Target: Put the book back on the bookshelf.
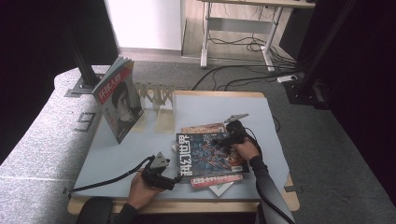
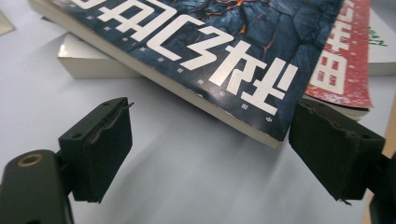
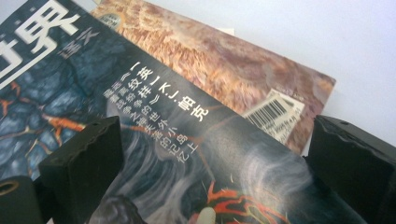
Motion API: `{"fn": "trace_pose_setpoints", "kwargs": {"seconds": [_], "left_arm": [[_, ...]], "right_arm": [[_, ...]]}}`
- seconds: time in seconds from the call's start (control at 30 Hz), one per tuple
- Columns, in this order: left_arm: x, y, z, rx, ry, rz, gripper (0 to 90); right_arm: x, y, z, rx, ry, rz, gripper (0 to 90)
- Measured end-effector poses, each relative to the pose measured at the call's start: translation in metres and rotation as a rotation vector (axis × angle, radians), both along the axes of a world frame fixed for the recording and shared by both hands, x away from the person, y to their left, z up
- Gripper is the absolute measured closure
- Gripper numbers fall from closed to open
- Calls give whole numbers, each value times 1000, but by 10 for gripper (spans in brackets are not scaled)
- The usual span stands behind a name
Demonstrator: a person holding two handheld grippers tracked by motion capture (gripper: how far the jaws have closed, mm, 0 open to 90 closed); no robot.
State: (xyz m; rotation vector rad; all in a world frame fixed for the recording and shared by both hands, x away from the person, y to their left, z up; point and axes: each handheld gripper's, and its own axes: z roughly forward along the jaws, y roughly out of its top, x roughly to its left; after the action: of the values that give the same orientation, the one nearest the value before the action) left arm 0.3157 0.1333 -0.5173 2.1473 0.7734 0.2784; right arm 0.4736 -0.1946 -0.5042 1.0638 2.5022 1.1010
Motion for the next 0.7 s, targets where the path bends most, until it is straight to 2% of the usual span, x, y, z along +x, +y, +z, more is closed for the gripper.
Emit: {"fn": "trace_pose_setpoints", "kwargs": {"seconds": [0.23,0.4,0.7], "left_arm": [[8,3,2,18,-7,18,137],[16,6,3,30,-13,38,137],[35,11,5,38,6,73,140]], "right_arm": [[-10,-13,-1,-1,2,-6,36],[-20,-26,-2,26,12,-26,43],[-38,-45,-5,62,17,-48,54]]}}
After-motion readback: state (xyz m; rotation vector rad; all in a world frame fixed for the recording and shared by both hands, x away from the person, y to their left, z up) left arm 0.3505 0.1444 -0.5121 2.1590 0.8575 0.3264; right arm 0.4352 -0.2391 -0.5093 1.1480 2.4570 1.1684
